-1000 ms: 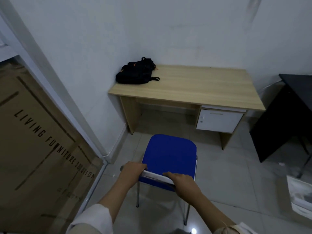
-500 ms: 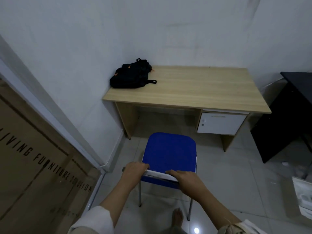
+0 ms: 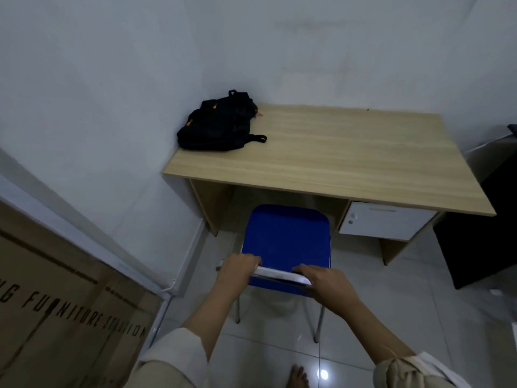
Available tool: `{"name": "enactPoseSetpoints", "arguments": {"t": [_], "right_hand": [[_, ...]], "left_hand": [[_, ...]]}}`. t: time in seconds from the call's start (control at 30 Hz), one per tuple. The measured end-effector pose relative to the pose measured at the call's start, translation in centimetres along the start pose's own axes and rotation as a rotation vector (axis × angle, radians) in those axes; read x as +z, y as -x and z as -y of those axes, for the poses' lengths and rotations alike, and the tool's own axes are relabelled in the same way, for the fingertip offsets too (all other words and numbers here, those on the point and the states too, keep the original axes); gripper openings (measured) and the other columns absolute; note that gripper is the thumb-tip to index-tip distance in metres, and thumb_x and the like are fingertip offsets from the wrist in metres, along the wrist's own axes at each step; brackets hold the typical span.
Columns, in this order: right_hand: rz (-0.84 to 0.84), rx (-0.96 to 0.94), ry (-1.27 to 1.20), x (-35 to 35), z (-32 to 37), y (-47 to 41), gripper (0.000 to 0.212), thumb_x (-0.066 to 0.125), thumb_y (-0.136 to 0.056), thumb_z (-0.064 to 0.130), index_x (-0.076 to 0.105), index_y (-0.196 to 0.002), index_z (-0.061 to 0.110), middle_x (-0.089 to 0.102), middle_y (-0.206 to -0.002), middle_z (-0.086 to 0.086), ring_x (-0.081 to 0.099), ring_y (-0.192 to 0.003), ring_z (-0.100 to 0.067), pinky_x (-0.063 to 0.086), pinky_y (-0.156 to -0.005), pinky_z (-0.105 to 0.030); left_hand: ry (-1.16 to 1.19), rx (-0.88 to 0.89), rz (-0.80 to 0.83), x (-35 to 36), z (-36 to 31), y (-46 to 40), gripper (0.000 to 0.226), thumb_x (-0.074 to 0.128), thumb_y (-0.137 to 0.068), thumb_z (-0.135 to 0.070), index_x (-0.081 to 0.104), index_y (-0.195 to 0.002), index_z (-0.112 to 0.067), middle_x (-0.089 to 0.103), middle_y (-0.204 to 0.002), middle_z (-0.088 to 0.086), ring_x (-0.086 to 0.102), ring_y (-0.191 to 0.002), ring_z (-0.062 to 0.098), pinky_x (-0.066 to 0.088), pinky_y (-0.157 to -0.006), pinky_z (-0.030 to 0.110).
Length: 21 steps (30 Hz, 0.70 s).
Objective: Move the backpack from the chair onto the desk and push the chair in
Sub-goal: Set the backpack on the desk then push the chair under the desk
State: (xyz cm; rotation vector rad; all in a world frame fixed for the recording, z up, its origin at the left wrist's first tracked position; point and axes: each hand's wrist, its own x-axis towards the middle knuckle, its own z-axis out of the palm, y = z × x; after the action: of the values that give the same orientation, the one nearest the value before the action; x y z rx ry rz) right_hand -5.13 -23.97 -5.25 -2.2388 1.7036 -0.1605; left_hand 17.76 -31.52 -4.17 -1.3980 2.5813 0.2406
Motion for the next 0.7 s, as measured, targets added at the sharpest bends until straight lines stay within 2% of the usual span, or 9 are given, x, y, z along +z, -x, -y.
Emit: {"name": "enactPoseSetpoints", "arguments": {"t": [0.07,0.17,0.2,0.33,0.53,0.7], "right_hand": [[-0.008,-0.005,-0.003,-0.3,-1.0,-1.7,0.037,0.056,-0.088,0.034,0.048,-0.124,0.031,0.067,-0.112,0.006,0.065,-0.089,-0.015,0.054,-0.075,-0.031],[-0.014,-0.031,0.008,-0.3,-2.1,-4.3,0.041,0.058,-0.087,0.036,0.047,-0.125,0.031,0.067,-0.109,0.004,0.065,-0.087,-0.015,0.055,-0.074,-0.033],[-0.023,-0.045,0.009,-0.3,-2.4,-5.1,0.04,0.057,-0.087,0.037,0.046,-0.125,0.032,0.067,-0.107,0.004,0.065,-0.085,-0.014,0.056,-0.073,-0.033],[-0.048,-0.078,0.01,-0.5,-3.3,-7.7,0.039,0.057,-0.086,0.039,0.048,-0.123,0.031,0.068,-0.101,0.004,0.065,-0.08,-0.014,0.055,-0.068,-0.03],[-0.069,-0.075,0.023,-1.8,-5.6,-10.8,0.039,0.058,-0.083,0.038,0.05,-0.12,0.03,0.067,-0.103,0.002,0.065,-0.081,-0.02,0.055,-0.064,-0.038],[-0.119,-0.092,0.061,-2.8,-7.4,-13.2,0.036,0.058,-0.081,0.038,0.054,-0.116,0.027,0.068,-0.098,0.003,0.065,-0.075,-0.02,0.052,-0.057,-0.036]], "left_hand": [[-0.007,0.022,-0.038,-0.8,0.6,-1.7,0.031,0.065,-0.075,-0.002,0.064,-0.103,-0.014,0.071,-0.092,0.008,0.067,-0.081,0.025,0.052,-0.071,0.032],[-0.016,0.056,-0.019,-1.3,2.4,-4.1,0.038,0.086,-0.046,-0.005,0.069,-0.077,-0.02,0.069,-0.062,0.0,0.064,-0.051,0.016,0.051,-0.045,0.022],[-0.003,0.054,-0.008,-1.3,2.9,-4.7,0.036,0.085,-0.049,-0.004,0.069,-0.078,-0.019,0.07,-0.062,0.001,0.065,-0.052,0.018,0.053,-0.046,0.024],[0.044,0.045,-0.057,-2.2,3.9,-7.0,0.029,0.069,-0.072,-0.001,0.067,-0.099,-0.012,0.072,-0.084,0.013,0.067,-0.074,0.03,0.056,-0.065,0.036],[0.068,0.027,-0.081,-3.2,4.5,-10.4,0.029,0.064,-0.076,-0.003,0.065,-0.104,-0.012,0.071,-0.093,0.013,0.066,-0.083,0.03,0.051,-0.069,0.034],[0.071,0.04,-0.06,-4.0,5.1,-13.5,0.031,0.058,-0.079,-0.001,0.062,-0.108,-0.01,0.068,-0.101,0.015,0.064,-0.091,0.032,0.049,-0.074,0.037]]}}
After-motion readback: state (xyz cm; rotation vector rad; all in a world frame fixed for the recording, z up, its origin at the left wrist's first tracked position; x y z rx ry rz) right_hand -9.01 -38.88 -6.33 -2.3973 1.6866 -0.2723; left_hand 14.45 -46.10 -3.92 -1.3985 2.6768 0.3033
